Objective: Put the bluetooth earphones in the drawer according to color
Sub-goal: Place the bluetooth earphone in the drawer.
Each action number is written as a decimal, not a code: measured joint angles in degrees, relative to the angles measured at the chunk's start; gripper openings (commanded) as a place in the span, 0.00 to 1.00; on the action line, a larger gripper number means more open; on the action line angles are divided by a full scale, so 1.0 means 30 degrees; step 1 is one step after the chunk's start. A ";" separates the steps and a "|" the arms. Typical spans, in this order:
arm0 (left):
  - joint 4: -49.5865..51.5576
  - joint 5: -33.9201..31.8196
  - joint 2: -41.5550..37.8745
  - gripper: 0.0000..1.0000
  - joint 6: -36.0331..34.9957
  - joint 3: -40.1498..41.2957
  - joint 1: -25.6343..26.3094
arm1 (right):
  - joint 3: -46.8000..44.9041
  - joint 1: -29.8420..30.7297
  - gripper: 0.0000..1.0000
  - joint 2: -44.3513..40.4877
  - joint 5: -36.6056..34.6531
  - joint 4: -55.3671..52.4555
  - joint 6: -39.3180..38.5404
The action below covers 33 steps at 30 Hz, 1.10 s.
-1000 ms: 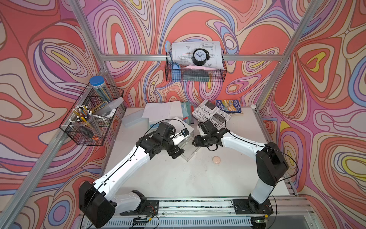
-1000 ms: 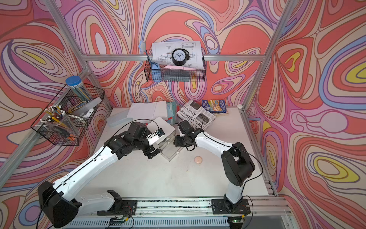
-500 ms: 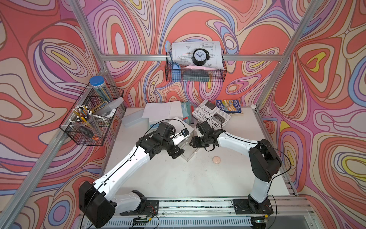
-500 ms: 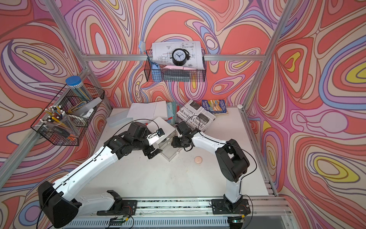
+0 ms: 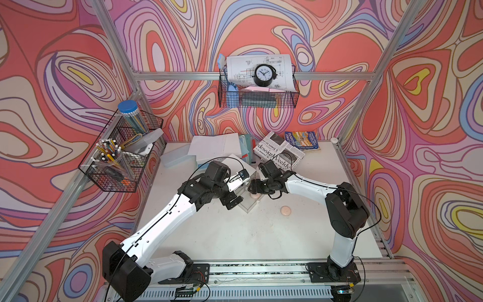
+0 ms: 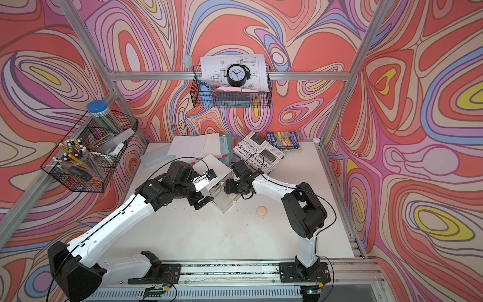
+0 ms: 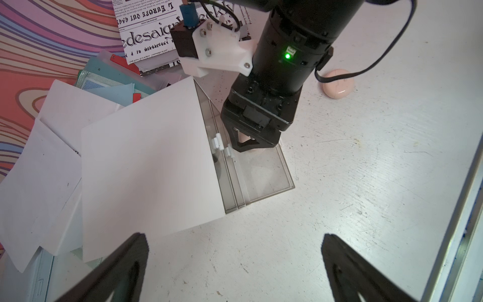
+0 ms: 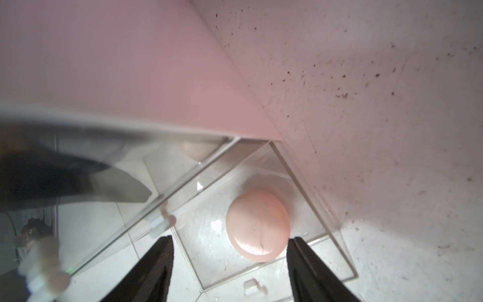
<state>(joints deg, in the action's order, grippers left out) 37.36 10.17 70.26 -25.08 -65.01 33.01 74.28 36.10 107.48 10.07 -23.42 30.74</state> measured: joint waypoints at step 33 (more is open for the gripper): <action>-0.0007 0.1268 0.0780 0.99 -0.0335 0.0313 0.3555 | -0.4153 -0.1931 0.82 -0.5209 -0.3541 -0.7206 0.0073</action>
<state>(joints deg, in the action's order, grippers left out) 37.34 13.98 72.60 -26.09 -64.07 43.68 61.82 30.30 91.85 -0.56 -45.04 30.96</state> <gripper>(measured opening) 0.986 0.823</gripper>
